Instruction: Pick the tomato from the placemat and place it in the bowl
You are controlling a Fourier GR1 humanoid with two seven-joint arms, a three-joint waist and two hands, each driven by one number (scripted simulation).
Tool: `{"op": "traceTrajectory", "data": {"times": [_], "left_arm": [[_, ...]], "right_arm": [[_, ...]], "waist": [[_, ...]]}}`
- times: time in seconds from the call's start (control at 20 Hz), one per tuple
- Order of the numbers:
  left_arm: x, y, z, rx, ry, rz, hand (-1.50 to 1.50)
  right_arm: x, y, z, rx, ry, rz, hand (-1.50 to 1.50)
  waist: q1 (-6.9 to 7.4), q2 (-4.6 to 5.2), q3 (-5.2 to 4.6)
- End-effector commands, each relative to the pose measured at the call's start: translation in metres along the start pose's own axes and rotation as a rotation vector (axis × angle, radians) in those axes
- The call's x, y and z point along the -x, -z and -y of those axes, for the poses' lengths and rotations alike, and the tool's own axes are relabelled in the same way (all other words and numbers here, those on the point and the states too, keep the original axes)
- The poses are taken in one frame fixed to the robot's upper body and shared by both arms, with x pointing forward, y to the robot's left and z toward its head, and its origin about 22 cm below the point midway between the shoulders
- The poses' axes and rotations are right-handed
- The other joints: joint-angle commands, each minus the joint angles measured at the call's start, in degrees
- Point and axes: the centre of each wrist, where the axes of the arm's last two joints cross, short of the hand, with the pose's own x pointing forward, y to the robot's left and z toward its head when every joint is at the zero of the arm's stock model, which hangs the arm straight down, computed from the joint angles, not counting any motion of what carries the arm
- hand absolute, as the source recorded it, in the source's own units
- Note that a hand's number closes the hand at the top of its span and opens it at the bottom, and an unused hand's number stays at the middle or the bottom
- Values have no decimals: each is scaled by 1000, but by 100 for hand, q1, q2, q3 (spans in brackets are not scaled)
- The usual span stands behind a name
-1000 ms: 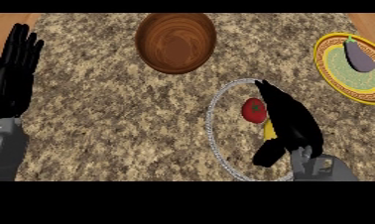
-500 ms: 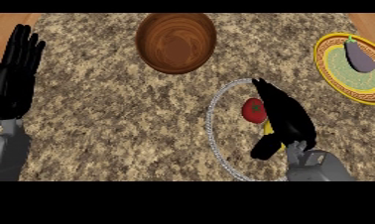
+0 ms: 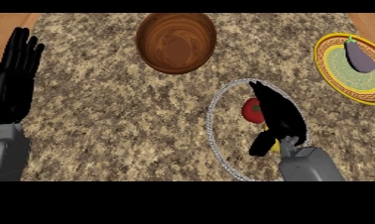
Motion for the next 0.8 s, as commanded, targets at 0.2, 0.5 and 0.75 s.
{"op": "traceTrajectory", "data": {"times": [0.2, 0.5, 0.75], "left_arm": [[7, -1, 13, 8, 15, -8, 0], [-10, 3, 15, 13, 6, 6, 0], [-12, -6, 7, 15, -3, 4, 0]], "right_arm": [[-3, 26, -20, -8, 3, -36, -150], [11, 31, -12, -24, 24, -94, -150], [24, 33, -41, 46, -29, 5, 150]], "waist": [[0, 2, 0], [-5, -1, 1], [12, 0, 2]]}}
